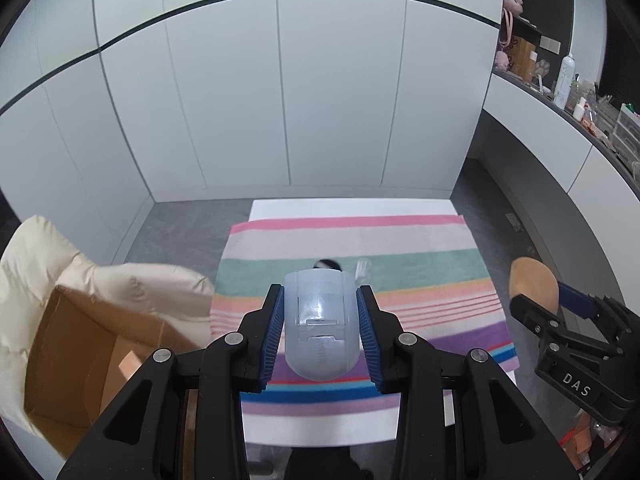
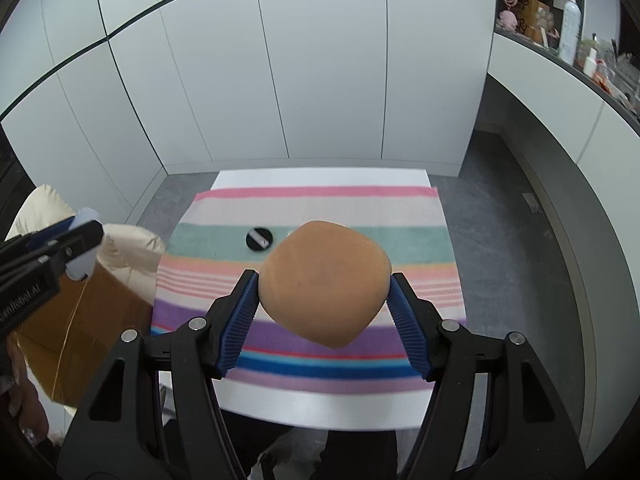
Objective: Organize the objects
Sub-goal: 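Carry the clear case with left tool while right tool carries tan sponge to box, then open both tools to drop the sponge and case into the box, then withdraw both tools from the box back toward the striped cloth, then grasp the clear labeled case with right tool while left tool grasps black puff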
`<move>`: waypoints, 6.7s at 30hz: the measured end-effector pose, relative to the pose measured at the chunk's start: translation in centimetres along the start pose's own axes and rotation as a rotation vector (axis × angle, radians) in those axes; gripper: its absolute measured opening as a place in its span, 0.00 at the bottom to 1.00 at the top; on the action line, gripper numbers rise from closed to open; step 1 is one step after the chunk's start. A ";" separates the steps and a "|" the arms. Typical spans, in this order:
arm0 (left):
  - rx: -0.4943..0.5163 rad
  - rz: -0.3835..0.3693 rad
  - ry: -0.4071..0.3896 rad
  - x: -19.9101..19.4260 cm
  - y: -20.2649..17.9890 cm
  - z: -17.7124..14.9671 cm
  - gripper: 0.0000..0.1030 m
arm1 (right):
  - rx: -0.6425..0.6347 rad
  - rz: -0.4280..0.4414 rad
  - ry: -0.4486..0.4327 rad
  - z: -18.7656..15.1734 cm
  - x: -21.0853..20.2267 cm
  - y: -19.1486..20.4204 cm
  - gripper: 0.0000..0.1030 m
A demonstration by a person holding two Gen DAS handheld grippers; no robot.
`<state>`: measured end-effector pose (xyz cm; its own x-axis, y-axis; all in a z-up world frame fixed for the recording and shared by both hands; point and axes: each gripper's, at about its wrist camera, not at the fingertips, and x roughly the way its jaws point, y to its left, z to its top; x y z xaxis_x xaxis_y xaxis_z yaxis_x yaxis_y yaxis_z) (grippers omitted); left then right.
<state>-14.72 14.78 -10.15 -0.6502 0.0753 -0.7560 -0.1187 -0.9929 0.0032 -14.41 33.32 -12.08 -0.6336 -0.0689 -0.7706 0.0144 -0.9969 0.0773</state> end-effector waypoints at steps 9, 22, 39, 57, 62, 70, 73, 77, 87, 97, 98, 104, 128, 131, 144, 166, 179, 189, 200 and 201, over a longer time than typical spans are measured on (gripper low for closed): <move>-0.036 0.024 0.022 -3.3 3.0 -4.8 0.36 | -0.018 0.016 0.056 -4.6 -2.8 0.9 0.66; -0.115 0.040 0.058 -2.8 7.4 -7.7 0.36 | -0.065 0.013 0.060 -6.4 -4.2 3.7 0.66; -0.285 0.168 0.054 -4.4 17.6 -11.1 0.36 | -0.214 0.137 0.071 -5.2 -1.6 13.7 0.66; -0.506 0.336 0.091 -5.5 30.5 -16.2 0.36 | -0.537 0.380 0.095 -6.4 1.0 33.9 0.66; -0.543 0.348 0.106 -5.1 32.7 -17.1 0.36 | -0.605 0.416 0.110 -7.7 1.3 37.5 0.66; -0.576 0.354 0.110 -4.8 33.7 -17.3 0.81 | -0.657 0.431 0.120 -8.9 1.7 39.3 1.00; -0.573 0.377 0.078 -5.6 33.5 -17.1 0.96 | -0.650 0.440 0.105 -9.0 1.4 39.3 1.00; -0.596 0.360 0.066 -6.1 33.8 -17.1 0.96 | -0.637 0.455 0.115 -9.0 1.4 39.2 1.00; -0.609 0.338 0.083 -6.2 33.4 -17.5 0.96 | -0.611 0.447 0.138 -8.9 1.7 38.5 1.00; -0.547 0.305 0.069 -6.0 30.0 -15.7 0.96 | -0.538 0.424 0.129 -7.8 1.6 34.6 1.00; -0.537 0.297 0.074 -5.7 29.5 -15.4 0.96 | -0.528 0.419 0.129 -7.7 1.7 34.0 1.00; -0.438 0.245 0.111 -3.4 25.5 -13.4 0.96 | -0.441 0.392 0.135 -6.4 2.2 29.5 1.00; -0.177 0.058 0.150 4.1 9.4 -7.7 0.96 | -0.129 0.196 0.148 -4.3 5.5 10.2 1.00; -0.166 0.045 0.160 5.1 8.3 -7.4 0.96 | -0.107 0.181 0.156 -4.2 6.0 8.4 1.00; -0.104 0.024 0.199 12.1 5.1 -5.4 0.96 | -0.061 0.141 0.203 -4.3 12.0 4.1 1.00; -0.095 -0.019 0.341 32.4 4.4 -5.0 0.96 | -0.200 0.086 0.175 -0.1 35.9 3.8 0.89; 0.005 -0.048 0.280 37.9 -0.9 -3.1 0.94 | -0.169 0.040 0.119 -0.4 34.8 -0.2 0.43; 0.084 0.009 0.211 37.8 -3.2 -2.4 0.46 | -0.148 -0.002 0.139 -2.0 33.3 -1.5 0.42; 0.062 0.009 0.220 34.4 -2.1 -1.3 0.46 | -0.144 0.009 0.113 0.9 31.3 -0.5 0.42; 0.053 0.007 0.219 33.9 -1.8 -0.9 0.46 | -0.145 0.009 0.106 1.3 30.8 -0.3 0.42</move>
<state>-35.84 19.06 -36.38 -0.4730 0.0412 -0.8801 -0.1584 -0.9866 0.0389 -34.95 31.53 -34.97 -0.5476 -0.0739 -0.8335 0.1358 -0.9907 -0.0013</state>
